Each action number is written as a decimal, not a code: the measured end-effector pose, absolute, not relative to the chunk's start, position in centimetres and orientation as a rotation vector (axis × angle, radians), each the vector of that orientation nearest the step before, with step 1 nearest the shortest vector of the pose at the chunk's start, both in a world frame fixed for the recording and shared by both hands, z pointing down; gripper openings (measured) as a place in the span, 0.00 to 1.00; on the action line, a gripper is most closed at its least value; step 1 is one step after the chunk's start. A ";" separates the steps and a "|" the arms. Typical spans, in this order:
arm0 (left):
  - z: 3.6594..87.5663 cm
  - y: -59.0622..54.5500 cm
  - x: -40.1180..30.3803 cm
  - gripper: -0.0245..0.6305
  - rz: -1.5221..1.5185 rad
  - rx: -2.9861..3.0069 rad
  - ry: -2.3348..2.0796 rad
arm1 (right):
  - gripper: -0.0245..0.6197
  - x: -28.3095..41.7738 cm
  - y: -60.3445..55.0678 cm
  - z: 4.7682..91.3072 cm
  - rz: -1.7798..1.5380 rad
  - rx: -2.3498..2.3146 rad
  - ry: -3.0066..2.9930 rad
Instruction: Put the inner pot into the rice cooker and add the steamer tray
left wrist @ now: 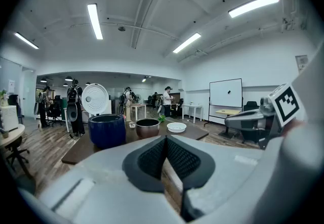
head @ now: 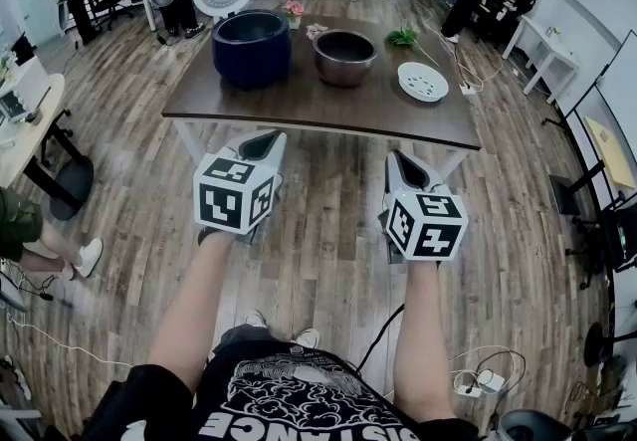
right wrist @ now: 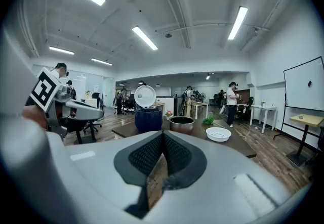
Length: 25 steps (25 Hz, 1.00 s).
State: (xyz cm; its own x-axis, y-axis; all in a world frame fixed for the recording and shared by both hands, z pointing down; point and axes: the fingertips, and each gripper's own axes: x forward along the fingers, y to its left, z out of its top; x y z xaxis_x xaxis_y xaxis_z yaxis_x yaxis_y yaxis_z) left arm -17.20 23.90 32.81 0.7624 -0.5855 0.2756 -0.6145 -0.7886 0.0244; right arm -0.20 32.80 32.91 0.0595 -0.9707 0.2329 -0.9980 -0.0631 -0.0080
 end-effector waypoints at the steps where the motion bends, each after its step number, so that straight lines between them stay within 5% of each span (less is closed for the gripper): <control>1: 32.7 23.9 -17.1 0.04 0.387 2.844 -0.970 | 0.04 -0.2 32.8 32.9 0.269 2.167 -2.039; 16: 34.0 22.1 -16.3 0.04 0.399 2.816 -0.977 | 0.06 0.8 31.5 34.3 0.312 2.181 -2.034; 25: 34.6 18.3 -14.8 0.13 0.395 2.812 -0.957 | 0.12 2.1 28.2 34.7 0.326 2.198 -2.022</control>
State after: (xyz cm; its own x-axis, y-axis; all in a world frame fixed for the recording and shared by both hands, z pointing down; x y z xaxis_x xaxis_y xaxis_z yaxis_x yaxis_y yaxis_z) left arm -14.82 18.29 34.62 0.7625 -0.5774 0.2920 -0.6154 -0.7865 0.0519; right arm 2.13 28.16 34.68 0.0749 -0.9653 0.2500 -0.9950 -0.0890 -0.0456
